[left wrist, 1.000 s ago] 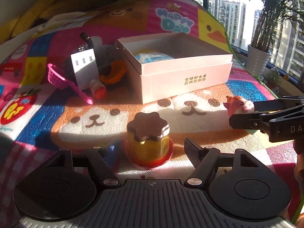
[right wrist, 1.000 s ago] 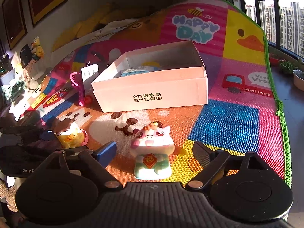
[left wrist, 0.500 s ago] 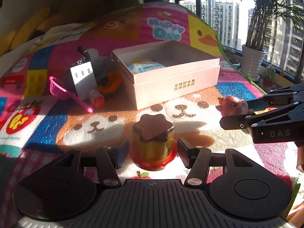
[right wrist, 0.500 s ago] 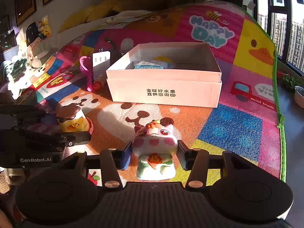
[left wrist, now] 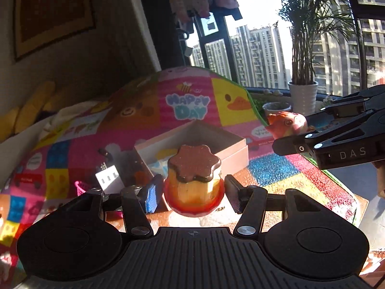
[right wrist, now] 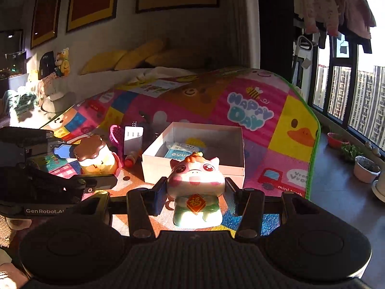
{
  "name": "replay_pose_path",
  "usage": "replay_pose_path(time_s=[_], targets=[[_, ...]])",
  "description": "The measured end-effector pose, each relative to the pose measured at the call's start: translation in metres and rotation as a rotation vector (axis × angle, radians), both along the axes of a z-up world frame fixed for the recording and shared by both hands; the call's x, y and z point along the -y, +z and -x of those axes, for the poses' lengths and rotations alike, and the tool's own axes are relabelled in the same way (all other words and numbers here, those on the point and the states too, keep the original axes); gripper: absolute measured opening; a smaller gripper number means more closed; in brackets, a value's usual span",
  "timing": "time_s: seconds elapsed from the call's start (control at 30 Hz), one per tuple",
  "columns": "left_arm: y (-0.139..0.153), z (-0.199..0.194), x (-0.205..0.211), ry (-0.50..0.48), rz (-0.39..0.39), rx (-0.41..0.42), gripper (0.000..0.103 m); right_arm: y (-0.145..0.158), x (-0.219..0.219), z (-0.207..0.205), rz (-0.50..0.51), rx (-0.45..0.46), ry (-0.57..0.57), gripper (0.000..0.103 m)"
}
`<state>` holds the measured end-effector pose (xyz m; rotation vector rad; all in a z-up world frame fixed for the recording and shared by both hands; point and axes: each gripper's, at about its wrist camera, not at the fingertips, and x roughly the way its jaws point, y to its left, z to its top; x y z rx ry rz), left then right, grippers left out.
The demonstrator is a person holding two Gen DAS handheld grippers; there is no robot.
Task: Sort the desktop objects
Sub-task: 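Carry pudding cup and figurine into the white box and open both tools, then grasp the white plug adapter with the right tool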
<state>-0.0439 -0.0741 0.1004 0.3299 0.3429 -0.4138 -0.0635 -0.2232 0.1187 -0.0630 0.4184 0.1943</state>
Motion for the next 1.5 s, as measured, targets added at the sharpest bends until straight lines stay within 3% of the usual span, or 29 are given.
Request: replay_pose_path(time_s=[0.2, 0.4, 0.47, 0.53, 0.57, 0.63, 0.83, 0.93, 1.03, 1.23, 1.3, 1.37, 1.43, 1.5], targets=[[0.013, -0.034, 0.019, -0.013, -0.015, 0.03, 0.061, 0.026, 0.008, -0.011, -0.03, 0.062, -0.014, 0.049], [0.016, -0.106, 0.04, 0.007, 0.007, 0.074, 0.061, 0.056, 0.023, -0.074, -0.078, 0.062, -0.03, 0.049], [0.011, -0.135, 0.039, 0.016, 0.049, 0.072, 0.064, 0.062, 0.027, -0.109, -0.116, 0.041, -0.033, 0.049], [0.004, -0.159, 0.031, 0.06, 0.078, 0.021, 0.083, 0.061, 0.029, -0.145, -0.139, 0.018, -0.016, 0.051], [0.0, -0.164, 0.023, 0.086, 0.094, -0.002, 0.087, 0.058, 0.029, -0.162, -0.142, -0.001, -0.022, 0.058], [-0.009, -0.161, 0.0, 0.112, 0.115, -0.025, 0.097, 0.047, 0.028, -0.191, -0.127, -0.04, -0.061, 0.059], [-0.039, -0.143, -0.064, 0.214, 0.086, -0.113, 0.1, 0.018, 0.015, -0.222, -0.108, -0.116, -0.07, 0.059], [-0.054, -0.144, -0.089, 0.293, 0.077, -0.127, 0.1, 0.009, -0.012, -0.232, -0.082, -0.144, -0.022, 0.061], [-0.067, -0.146, -0.115, 0.352, 0.145, -0.177, 0.1, 0.004, -0.052, -0.244, -0.051, -0.174, 0.058, 0.062], [-0.083, -0.141, -0.138, 0.374, 0.229, -0.211, 0.102, -0.006, -0.144, -0.282, -0.05, -0.284, 0.212, 0.062], [-0.086, -0.141, -0.139, 0.368, 0.241, -0.223, 0.102, -0.012, -0.166, -0.292, -0.041, -0.306, 0.229, 0.066], [-0.085, -0.141, -0.139, 0.357, 0.249, -0.223, 0.102, -0.021, -0.187, -0.298, -0.018, -0.317, 0.218, 0.081], [-0.086, -0.14, -0.139, 0.352, 0.25, -0.221, 0.102, -0.031, -0.201, -0.303, 0.015, -0.317, 0.207, 0.08], [-0.086, -0.14, -0.139, 0.351, 0.254, -0.221, 0.102, -0.04, -0.209, -0.309, 0.039, -0.339, 0.196, 0.073]])
